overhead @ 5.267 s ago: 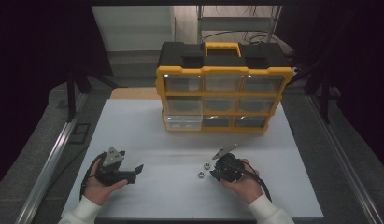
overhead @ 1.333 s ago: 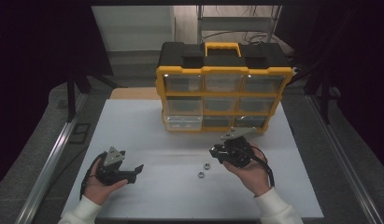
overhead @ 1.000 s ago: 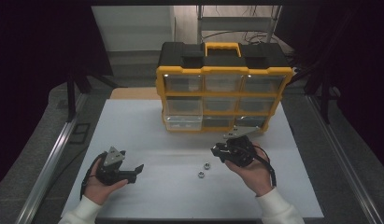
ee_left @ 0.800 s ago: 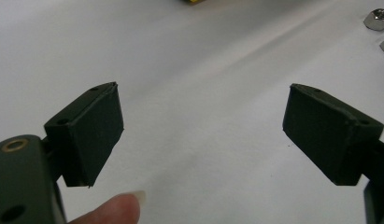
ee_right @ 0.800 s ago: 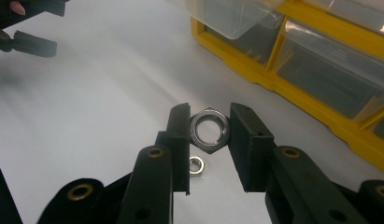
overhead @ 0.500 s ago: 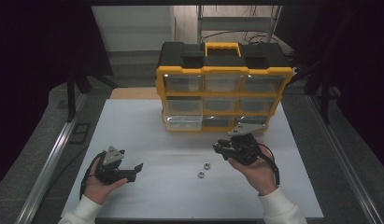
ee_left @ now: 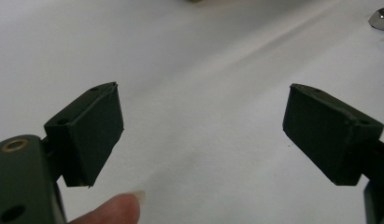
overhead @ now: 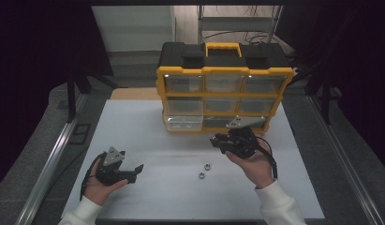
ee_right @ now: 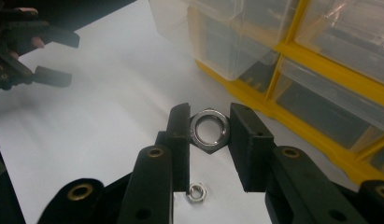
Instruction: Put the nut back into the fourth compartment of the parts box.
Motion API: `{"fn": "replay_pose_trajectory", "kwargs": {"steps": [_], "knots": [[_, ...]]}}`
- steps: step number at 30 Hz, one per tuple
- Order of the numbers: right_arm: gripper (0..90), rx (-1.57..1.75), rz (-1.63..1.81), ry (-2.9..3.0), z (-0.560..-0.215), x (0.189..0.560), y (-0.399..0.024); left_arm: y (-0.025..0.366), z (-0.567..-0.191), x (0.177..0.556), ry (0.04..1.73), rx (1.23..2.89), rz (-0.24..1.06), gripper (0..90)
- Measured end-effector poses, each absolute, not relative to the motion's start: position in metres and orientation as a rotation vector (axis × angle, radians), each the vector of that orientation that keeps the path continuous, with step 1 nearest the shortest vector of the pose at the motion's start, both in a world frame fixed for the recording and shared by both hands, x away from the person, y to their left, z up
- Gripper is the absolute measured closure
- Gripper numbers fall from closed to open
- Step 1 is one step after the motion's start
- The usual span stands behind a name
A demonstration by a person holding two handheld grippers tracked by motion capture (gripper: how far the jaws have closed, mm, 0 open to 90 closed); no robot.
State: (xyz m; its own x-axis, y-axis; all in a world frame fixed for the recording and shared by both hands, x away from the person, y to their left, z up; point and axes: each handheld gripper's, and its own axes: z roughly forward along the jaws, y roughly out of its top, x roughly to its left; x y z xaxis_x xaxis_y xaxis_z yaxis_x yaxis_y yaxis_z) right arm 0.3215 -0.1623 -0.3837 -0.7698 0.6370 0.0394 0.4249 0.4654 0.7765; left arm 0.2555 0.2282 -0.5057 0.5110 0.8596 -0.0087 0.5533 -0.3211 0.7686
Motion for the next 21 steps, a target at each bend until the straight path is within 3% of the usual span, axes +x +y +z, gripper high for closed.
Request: {"fn": "replay_pose_trajectory", "kwargs": {"steps": [21], "knots": [[70.5,0.878,1.228,2.445,-0.361,0.338,-0.141,0.230,-0.506,0.256,1.150,2.018,0.527,13.1]]}}
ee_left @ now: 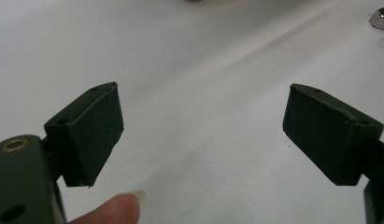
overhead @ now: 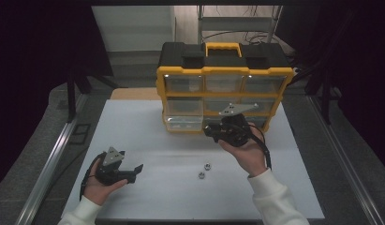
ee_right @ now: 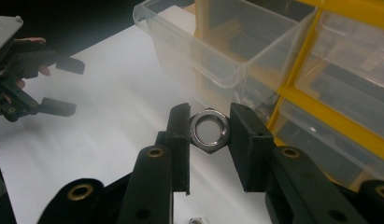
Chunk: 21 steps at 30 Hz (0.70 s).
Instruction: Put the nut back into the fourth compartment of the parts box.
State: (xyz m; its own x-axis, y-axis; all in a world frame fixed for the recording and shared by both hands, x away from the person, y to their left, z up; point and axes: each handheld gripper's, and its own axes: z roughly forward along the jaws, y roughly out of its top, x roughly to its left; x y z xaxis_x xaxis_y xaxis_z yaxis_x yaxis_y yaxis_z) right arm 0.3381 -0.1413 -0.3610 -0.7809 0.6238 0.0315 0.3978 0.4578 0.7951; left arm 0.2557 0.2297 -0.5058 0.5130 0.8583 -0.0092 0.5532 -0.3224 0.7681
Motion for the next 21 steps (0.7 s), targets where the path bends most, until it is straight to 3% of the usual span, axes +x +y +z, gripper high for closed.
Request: {"fn": "replay_pose_trajectory", "kwargs": {"steps": [21], "knots": [[70.5,0.851,1.248,2.427,-0.343,0.349,-0.127,0.230,-0.506,0.256,1.149,2.017,0.528,13.1]]}}
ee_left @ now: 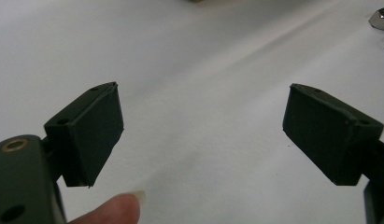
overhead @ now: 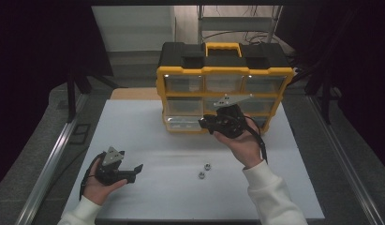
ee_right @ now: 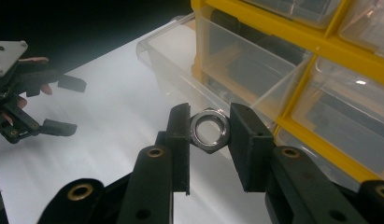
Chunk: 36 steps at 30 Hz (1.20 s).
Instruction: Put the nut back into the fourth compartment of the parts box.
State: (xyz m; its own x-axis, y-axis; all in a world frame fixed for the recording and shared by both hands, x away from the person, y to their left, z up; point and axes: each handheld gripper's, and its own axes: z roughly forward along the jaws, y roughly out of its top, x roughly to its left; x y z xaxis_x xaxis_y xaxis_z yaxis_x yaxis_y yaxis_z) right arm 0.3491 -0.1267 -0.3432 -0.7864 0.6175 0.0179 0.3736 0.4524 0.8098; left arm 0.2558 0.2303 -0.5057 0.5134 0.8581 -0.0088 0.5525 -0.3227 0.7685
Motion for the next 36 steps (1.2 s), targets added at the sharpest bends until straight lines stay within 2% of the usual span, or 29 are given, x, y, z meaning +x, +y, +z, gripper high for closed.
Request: {"fn": "replay_pose_trajectory", "kwargs": {"steps": [36], "knots": [[70.5,0.866,1.272,2.404,-0.332,0.377,-0.111,0.231,-0.507,0.256,1.149,2.022,0.529,13.1]]}}
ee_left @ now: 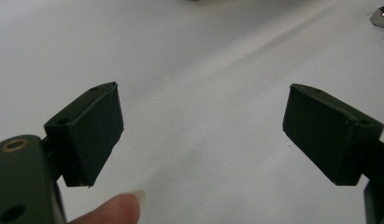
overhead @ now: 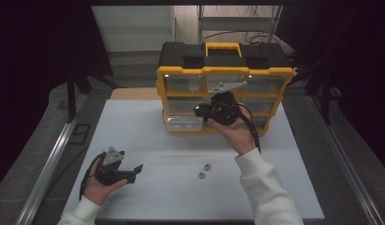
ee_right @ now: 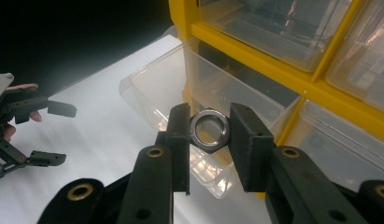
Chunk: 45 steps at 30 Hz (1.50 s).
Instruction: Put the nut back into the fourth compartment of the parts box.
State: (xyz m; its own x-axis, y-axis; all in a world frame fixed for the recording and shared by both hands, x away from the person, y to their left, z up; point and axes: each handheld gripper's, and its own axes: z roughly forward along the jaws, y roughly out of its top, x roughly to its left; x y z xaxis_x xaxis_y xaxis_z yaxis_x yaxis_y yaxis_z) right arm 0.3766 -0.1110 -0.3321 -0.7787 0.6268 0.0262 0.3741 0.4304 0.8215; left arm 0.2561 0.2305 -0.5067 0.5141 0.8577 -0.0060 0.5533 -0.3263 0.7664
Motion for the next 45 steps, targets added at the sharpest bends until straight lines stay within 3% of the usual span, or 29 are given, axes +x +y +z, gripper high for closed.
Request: {"fn": "replay_pose_trajectory", "kwargs": {"steps": [45], "knots": [[70.5,0.900,1.263,2.397,-0.335,0.394,-0.100,0.230,-0.508,0.257,1.147,2.034,0.520,13.0]]}}
